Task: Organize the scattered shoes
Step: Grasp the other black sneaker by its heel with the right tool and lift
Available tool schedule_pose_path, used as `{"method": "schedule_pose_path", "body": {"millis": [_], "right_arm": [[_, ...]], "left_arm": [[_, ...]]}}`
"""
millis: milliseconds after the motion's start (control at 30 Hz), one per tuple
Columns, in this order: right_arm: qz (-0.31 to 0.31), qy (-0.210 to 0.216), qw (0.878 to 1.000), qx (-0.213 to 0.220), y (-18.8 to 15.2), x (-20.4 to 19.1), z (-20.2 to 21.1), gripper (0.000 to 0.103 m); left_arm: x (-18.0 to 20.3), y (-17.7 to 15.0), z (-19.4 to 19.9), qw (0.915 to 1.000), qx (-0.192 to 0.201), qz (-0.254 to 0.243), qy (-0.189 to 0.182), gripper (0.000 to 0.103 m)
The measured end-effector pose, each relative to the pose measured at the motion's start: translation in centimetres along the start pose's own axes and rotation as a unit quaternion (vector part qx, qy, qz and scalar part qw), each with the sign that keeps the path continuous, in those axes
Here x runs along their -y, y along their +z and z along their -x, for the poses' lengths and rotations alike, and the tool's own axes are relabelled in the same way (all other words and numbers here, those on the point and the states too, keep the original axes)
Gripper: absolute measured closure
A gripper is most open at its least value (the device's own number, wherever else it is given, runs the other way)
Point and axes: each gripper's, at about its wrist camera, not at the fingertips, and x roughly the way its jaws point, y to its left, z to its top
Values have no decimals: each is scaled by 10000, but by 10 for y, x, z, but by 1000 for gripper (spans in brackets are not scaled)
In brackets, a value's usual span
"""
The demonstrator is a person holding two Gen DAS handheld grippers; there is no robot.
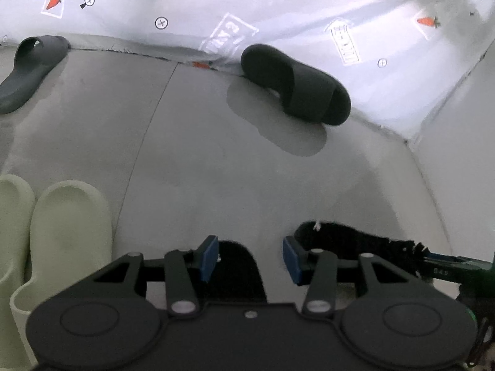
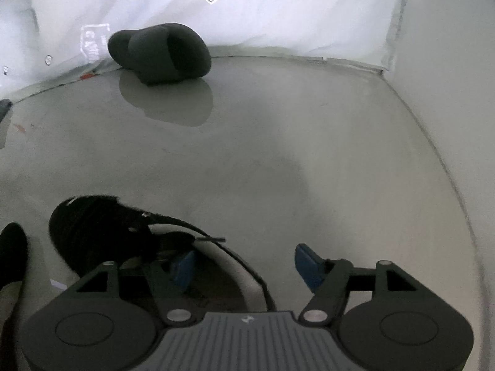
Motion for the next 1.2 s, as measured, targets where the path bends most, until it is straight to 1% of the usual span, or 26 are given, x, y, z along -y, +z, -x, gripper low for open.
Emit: {"method": "schedule_pose_path", "body": {"millis": [33,67,133,167,200,267,333,367,400,433,500,533,567,600,633,667,700,800,933,1000,1067,1200], "right_arm": [[-40,27,10000,42,0,0,4,32],[-210,106,9997,105,-1,3,11,30],[-819,293,9960,221,-7,13,27,27],[-1057,355,9935,233,-10,17,31,27],[-1556,470,9864,232,-18,25,38,27],[-2406,571,9689,102,-34,39,44,27],[-3161,646,9465,-32,-50,51,46,29],[-3803,801,9213,-103,-65,61,45,36],[-4101,950,9070,-116,-73,66,42,41],[-4266,1041,8983,-153,-78,68,40,46],[-4634,1304,8763,-175,-87,71,33,48],[-4680,1357,8731,-163,-89,71,31,50],[-4764,1454,8670,-148,-90,70,27,51],[-4801,1486,8644,-153,-89,69,24,52],[-4821,1499,8630,-161,-87,67,21,54],[-4766,1414,8675,-187,-83,64,18,54],[-4659,1246,8757,-234,-77,60,14,54],[-4325,949,8962,-279,-63,52,7,55],[-3906,767,9171,-231,-42,45,-7,55],[-3768,753,9230,-211,-26,44,-18,55],[-3695,772,9258,-193,-17,43,-26,55],[-3367,828,9379,-97,5,35,-40,55]], "left_arm": [[0,1,0,10000,23,13,4,56],[0,1,1,10000,49,38,15,56],[-1,1,1,9999,66,79,29,56],[-1,0,1,9999,54,99,27,56],[-1,-1,1,9999,39,111,26,56],[-1,-3,1,9999,18,117,26,56],[-1,-5,2,9999,46,109,23,56],[0,-5,4,9999,89,74,6,56],[1,-5,5,9999,110,31,-10,56],[2,-5,5,9999,116,-7,-13,56],[4,-5,4,9999,93,-99,-27,56],[5,-6,3,9999,76,-121,-39,56],[5,-6,2,9999,49,-149,-59,56],[5,-7,2,9998,33,-170,-72,56],[5,-7,2,9998,35,-179,-71,56],[5,-7,2,9998,43,-183,-68,56],[3,-7,3,9998,57,-174,-61,56],[-4,-5,5,9999,120,-64,-15,56],[-12,-5,7,9998,179,100,57,56],[-15,-5,7,9996,190,171,80,56],[-17,-5,6,9996,197,207,84,56],[-17,-4,6,9994,231,220,101,56]]}}
